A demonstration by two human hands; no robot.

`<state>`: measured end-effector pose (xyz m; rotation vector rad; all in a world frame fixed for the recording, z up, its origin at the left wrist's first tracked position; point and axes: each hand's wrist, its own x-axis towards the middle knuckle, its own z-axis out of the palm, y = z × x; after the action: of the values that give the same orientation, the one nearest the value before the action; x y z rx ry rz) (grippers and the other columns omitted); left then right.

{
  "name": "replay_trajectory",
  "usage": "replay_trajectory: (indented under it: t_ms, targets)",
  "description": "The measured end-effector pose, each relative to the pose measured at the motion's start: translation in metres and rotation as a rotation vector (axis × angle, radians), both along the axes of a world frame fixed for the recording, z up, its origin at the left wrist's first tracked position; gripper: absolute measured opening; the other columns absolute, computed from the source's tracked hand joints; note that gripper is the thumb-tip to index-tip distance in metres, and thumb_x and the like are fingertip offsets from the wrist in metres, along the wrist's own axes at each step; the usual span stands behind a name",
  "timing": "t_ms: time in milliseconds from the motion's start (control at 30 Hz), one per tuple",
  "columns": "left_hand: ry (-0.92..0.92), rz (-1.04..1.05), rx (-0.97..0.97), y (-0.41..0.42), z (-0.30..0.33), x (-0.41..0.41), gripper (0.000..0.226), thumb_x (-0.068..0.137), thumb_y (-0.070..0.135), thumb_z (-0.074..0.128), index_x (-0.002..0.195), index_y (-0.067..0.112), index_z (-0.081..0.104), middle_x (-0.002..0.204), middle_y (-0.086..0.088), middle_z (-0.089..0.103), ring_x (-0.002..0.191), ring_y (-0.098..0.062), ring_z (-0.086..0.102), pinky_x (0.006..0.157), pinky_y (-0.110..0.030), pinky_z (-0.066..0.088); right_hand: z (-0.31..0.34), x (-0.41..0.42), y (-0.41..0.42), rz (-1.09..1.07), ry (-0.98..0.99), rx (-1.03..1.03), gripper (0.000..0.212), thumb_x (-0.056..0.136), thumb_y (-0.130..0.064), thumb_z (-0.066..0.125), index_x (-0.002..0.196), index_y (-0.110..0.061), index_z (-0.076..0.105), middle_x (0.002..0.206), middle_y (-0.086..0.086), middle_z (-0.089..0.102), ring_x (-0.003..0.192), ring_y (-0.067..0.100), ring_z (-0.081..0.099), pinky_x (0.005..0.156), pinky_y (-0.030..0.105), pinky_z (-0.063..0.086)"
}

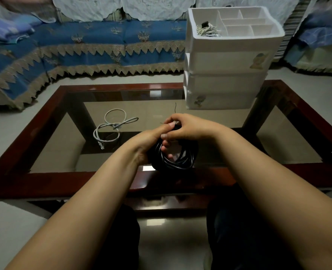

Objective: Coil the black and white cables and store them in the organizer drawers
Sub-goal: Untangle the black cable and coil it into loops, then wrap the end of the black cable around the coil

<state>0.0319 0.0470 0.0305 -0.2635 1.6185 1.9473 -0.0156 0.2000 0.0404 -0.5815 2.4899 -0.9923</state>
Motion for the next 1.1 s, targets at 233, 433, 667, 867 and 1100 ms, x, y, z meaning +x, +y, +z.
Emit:
replay_trajectory:
  t_ms: [233, 433, 667, 867, 1100]
  targets:
    - [0.129, 0.041, -0.189, -0.012, -0.012, -0.044, 0.028, 0.093, 0.037, 0.057, 0.087, 0.01, 0.06, 0.046, 0.005, 0.042, 0.036, -0.008, 0.038, 0.047, -0.022, 0.037, -0.03, -0.057, 0.016, -0.345, -0.102, -0.231, 0.054, 0.095, -0.053, 0.039, 0.122, -0.011, 0.06, 0.123, 0.01, 0.062, 0.095, 0.016, 0.061, 0.085, 0.033, 0.048]
    - [0.23, 0.026, -0.253, -0.007, -0.014, -0.052, 0.034, 0.094, 0.037, 0.057, 0.1, 0.004, 0.06, 0.053, 0.001, 0.044, 0.041, -0.01, 0.04, 0.042, -0.017, 0.038, -0.092, -0.083, 0.022, -0.388, 0.1, 0.365, 0.041, 0.09, -0.026, 0.061, 0.128, -0.017, 0.05, 0.132, 0.007, 0.045, 0.114, 0.028, 0.053, 0.096, 0.046, 0.047]
    - [0.398, 0.001, -0.456, -0.011, -0.013, -0.048, 0.037, 0.093, 0.043, 0.056, 0.08, 0.009, 0.056, 0.047, 0.0, 0.05, 0.037, -0.01, 0.046, 0.039, -0.015, 0.037, -0.096, -0.08, 0.015, -0.382, 0.182, 0.532, 0.029, 0.092, -0.032, 0.058, 0.113, -0.012, 0.053, 0.115, 0.012, 0.055, 0.097, 0.029, 0.057, 0.08, 0.042, 0.05]
    - [0.371, 0.022, -0.458, -0.019, -0.014, -0.044, 0.035, 0.092, 0.043, 0.057, 0.078, 0.011, 0.056, 0.051, 0.001, 0.05, 0.038, -0.009, 0.046, 0.039, -0.015, 0.036, -0.095, -0.072, 0.018, -0.394, 0.222, 0.469, 0.044, 0.094, -0.034, 0.052, 0.134, -0.02, 0.04, 0.132, 0.009, 0.045, 0.107, 0.027, 0.056, 0.076, 0.039, 0.051]
    - [0.279, 0.059, -0.344, -0.032, -0.018, -0.044, 0.033, 0.092, 0.042, 0.057, 0.073, 0.015, 0.054, 0.052, 0.002, 0.046, 0.041, -0.011, 0.043, 0.041, -0.02, 0.037, -0.094, -0.074, 0.012, -0.4, 0.182, 0.536, 0.028, 0.097, -0.035, 0.048, 0.117, -0.015, 0.052, 0.12, 0.009, 0.048, 0.099, 0.027, 0.055, 0.08, 0.041, 0.05]
